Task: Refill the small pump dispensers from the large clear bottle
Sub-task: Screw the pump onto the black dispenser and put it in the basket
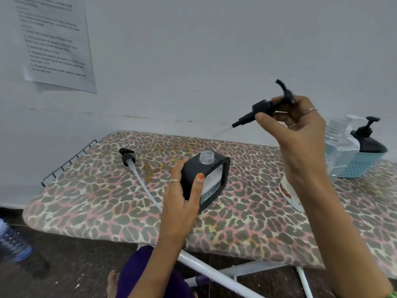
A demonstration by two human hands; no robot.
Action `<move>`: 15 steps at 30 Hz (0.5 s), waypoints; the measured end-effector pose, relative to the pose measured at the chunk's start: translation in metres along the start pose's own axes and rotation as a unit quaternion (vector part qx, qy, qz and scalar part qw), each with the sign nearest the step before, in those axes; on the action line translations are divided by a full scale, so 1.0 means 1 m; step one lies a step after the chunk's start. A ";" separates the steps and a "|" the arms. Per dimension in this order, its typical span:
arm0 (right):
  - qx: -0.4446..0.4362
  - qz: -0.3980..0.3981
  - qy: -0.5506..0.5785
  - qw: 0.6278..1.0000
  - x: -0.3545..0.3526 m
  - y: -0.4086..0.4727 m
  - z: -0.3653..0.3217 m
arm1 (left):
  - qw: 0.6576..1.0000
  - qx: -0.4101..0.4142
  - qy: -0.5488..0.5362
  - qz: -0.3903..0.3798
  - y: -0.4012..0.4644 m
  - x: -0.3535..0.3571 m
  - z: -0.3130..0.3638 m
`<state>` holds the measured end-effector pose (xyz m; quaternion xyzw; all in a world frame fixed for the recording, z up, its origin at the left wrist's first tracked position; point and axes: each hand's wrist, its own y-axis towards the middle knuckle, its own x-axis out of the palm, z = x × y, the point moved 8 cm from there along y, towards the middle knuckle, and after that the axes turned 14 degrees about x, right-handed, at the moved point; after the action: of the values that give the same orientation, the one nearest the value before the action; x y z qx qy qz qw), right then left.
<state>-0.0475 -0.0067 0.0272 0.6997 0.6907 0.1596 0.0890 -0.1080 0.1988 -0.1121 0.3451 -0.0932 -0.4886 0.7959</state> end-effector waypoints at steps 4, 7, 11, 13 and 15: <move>-0.003 -0.043 0.030 0.999 0.005 -0.004 -0.011 | 1.000 -0.004 0.004 -0.003 -0.001 0.000 -0.001; -0.013 -0.054 0.001 0.998 0.015 -0.006 -0.015 | 1.000 -0.008 0.003 -0.003 -0.002 0.000 -0.003; -0.017 -0.060 -0.058 0.996 0.029 -0.007 -0.007 | 1.000 -0.015 -0.003 -0.001 -0.003 0.001 -0.003; -0.017 -0.070 -0.083 0.994 0.037 -0.006 -0.001 | 1.000 -0.014 -0.006 -0.001 -0.002 0.001 -0.002; -0.011 -0.085 -0.115 0.990 0.046 -0.006 0.006 | 1.000 -0.018 -0.009 -0.002 -0.002 0.001 -0.003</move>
<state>-0.0510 0.0401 0.0240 0.6513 0.7308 0.0774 0.1889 -0.1074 0.1984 -0.1158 0.3269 -0.0913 -0.4944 0.8002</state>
